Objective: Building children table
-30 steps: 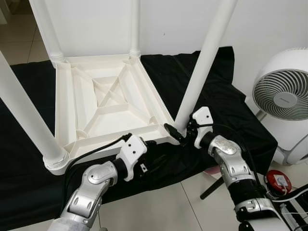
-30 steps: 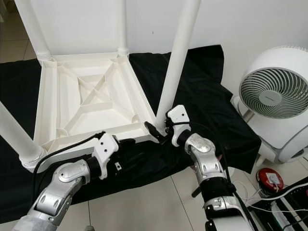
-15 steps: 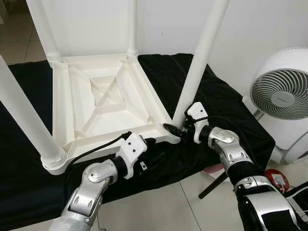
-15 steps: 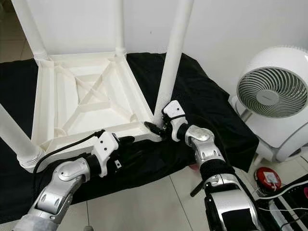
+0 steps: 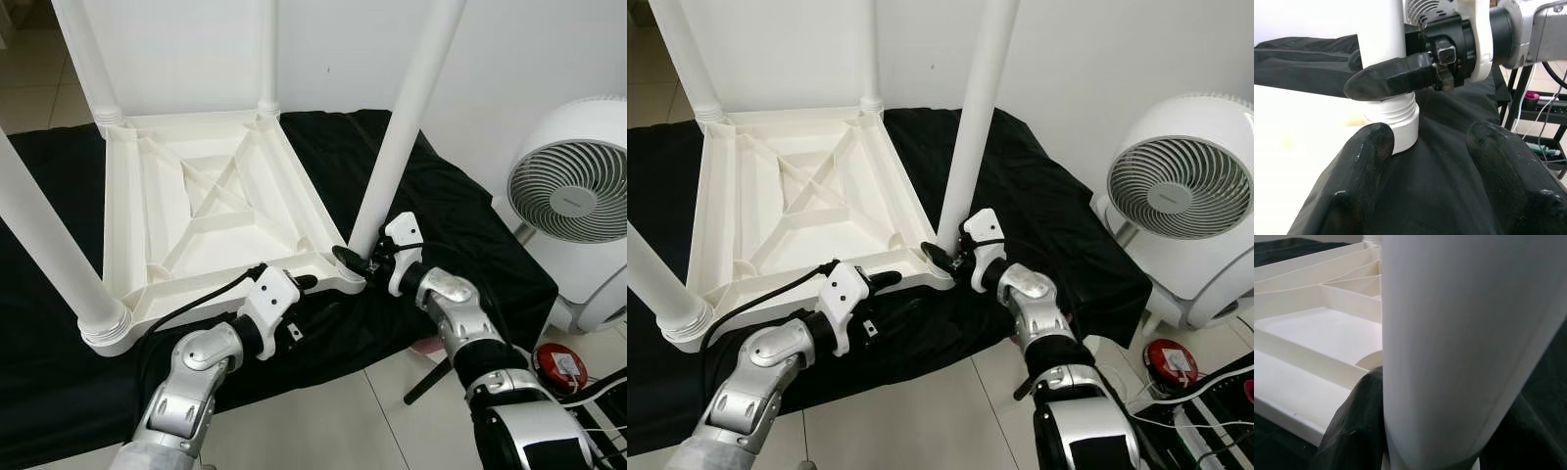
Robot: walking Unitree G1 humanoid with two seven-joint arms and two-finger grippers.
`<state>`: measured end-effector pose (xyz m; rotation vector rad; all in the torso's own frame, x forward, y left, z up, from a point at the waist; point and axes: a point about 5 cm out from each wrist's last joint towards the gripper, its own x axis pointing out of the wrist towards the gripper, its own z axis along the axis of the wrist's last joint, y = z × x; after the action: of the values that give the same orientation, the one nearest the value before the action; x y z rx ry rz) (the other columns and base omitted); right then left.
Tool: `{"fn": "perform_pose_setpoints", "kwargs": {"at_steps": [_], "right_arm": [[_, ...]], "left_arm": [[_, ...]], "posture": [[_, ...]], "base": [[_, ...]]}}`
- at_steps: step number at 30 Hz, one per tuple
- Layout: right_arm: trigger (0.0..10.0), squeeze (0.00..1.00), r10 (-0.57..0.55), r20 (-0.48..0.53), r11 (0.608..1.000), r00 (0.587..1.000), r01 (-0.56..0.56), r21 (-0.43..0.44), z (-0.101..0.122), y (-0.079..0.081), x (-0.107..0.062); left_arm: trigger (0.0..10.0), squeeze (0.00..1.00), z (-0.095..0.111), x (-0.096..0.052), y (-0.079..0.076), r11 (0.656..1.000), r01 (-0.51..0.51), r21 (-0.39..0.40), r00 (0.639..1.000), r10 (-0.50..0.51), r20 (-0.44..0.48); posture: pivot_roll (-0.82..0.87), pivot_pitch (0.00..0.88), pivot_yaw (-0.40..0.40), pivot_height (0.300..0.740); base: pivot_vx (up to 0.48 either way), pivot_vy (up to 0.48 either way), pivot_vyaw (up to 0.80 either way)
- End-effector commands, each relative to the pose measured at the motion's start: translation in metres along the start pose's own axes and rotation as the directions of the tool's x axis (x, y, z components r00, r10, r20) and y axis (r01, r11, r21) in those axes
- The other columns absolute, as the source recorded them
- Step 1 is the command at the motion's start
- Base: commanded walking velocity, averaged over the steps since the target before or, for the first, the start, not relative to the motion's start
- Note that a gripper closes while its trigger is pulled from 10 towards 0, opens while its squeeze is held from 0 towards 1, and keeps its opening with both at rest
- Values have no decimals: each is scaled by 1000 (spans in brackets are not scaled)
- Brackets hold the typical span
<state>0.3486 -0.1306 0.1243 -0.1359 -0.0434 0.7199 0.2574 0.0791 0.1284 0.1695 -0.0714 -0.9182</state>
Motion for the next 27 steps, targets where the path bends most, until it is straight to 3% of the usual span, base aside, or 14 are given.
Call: {"fn": "perform_pose_setpoints", "kwargs": {"at_steps": [1, 3, 6, 8, 10, 14, 18, 24, 25, 27], "right_arm": [[10000, 0, -54, -23, 998, 998, 55, 25, -9, 1, -2], [10000, 0, -54, -23, 998, 998, 55, 25, -9, 1, -2], [10000, 0, -216, 30, 974, 976, 213, 83, -7, 7, -2], [10000, 0, -216, 30, 974, 976, 213, 83, -7, 7, -2], [10000, 0, -377, 26, 913, 926, 367, 178, -8, 16, -1], [10000, 0, -456, 11, 872, 890, 445, 205, -10, 20, -1], [10000, 0, -600, -24, 772, 800, 587, 245, -9, 23, -1], [10000, 0, -587, -1, 781, 810, 566, 264, -2, 31, 4], [10000, 1000, -583, 3, 783, 813, 561, 268, -2, 31, 2], [10000, 1000, -583, 6, 786, 813, 561, 260, -1, 29, -2]], "left_arm": [[10000, 0, -4, -1, 10, 967, -256, -3, 966, 256, -20], [10000, 0, -4, -1, 10, 967, -256, -3, 966, 256, -20], [10000, 0, -3, 2, 6, 966, -259, -14, 966, 259, -11], [10000, 0, -3, 2, 6, 966, -259, -14, 966, 259, -11], [10000, 0, -2, 5, 3, 969, -244, -30, 970, 244, -4], [10000, 0, -2, 6, 2, 970, -240, -36, 971, 240, -3], [10000, 0, -2, 9, 1, 972, -233, -35, 972, 234, -2], [10000, 0, -1, 12, 0, 975, -220, -37, 975, 221, 3], [10000, 0, 0, 12, 0, 976, -216, -37, 976, 217, 3], [10000, 0, 0, 13, 0, 976, -213, -36, 977, 213, 4]], "posture": [[25, 0, -89, 740], [25, 0, -89, 740], [20, 0, -91, 740], [20, 0, -91, 740], [15, 0, -92, 740], [12, 0, -93, 740], [8, 0, -92, 740], [2, 0, -86, 740], [3, 0, -85, 740], [3, 0, -85, 740]], "base": [[0, 0, 0], [0, 0, 0], [0, 0, 0], [0, 0, 0], [0, 0, 0], [0, 0, 0], [0, 0, 0], [0, 0, 0], [0, 0, 0], [0, 0, 0]]}}
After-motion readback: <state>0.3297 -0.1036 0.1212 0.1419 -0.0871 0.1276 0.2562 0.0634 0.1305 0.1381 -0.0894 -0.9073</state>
